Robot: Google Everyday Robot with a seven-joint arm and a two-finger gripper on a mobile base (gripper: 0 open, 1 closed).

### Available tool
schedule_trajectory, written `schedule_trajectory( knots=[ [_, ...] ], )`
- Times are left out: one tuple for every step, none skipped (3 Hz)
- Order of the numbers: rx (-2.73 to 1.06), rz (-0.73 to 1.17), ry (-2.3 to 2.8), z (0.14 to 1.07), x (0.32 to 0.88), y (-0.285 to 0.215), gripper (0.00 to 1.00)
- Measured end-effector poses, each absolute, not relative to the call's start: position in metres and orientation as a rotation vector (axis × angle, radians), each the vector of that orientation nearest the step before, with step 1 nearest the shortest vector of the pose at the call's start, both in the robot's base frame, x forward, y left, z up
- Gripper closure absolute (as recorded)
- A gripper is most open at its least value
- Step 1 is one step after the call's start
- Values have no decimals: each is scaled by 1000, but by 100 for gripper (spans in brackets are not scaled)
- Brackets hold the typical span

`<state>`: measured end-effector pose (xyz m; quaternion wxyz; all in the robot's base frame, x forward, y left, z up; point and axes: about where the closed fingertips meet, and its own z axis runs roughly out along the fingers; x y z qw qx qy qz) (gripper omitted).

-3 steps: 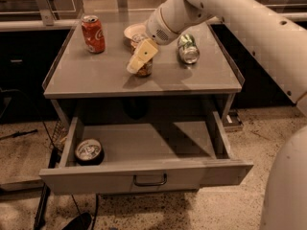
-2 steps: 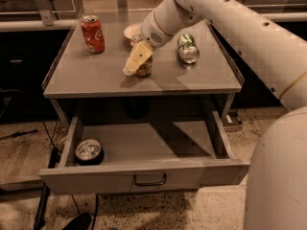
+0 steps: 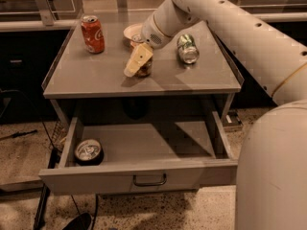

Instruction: Place orange can into top drawer

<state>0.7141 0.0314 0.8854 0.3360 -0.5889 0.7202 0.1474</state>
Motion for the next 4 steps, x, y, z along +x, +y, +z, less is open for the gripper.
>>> schedule_trajectory(
  knots=[
    [-1527, 388, 1891, 884, 716, 28, 0],
    [-1527, 388, 1891, 887, 716, 28, 0],
    [-1512, 393, 1904, 883, 719, 21, 0],
    [-1483, 394, 1898, 889, 719, 4, 0]
  ],
)
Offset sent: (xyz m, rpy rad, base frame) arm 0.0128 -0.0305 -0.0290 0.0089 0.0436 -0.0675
